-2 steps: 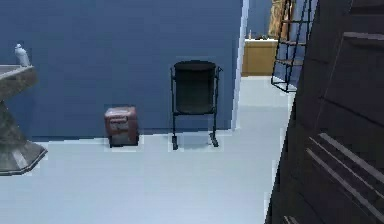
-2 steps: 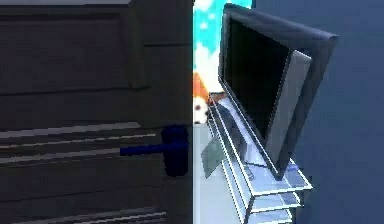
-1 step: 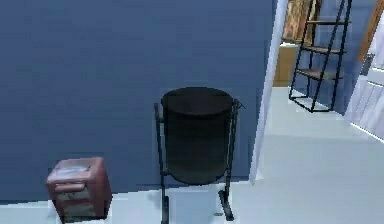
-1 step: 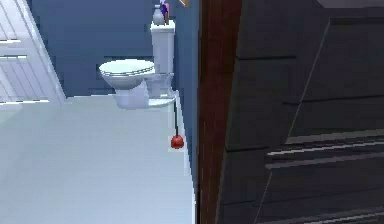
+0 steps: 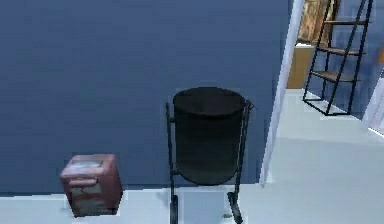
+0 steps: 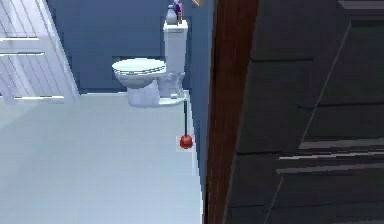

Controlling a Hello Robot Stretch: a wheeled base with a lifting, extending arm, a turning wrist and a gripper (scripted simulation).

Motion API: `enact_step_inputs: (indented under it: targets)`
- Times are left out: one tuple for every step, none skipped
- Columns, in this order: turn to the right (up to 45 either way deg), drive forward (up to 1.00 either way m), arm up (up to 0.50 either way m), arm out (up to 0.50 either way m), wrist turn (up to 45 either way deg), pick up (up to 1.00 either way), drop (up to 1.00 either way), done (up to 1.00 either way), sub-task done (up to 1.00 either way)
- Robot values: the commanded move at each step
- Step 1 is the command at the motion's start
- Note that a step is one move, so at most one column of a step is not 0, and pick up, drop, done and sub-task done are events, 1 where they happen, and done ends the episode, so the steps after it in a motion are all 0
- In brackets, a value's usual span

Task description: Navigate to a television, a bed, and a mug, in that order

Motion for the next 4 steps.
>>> enact_step_inputs:
  targets:
    - [0.0,0.35,0.0,0.0,0.0,0.0,0.0,0.0,0.0]
    - [45.0,0.0,0.0,0.0,0.0,0.0,0.0,0.0,0.0]
    - [39.0,0.0,0.0,0.0,0.0,0.0,0.0,0.0,0.0]
    - [0.0,0.25,0.0,0.0,0.0,0.0,0.0,0.0,0.0]
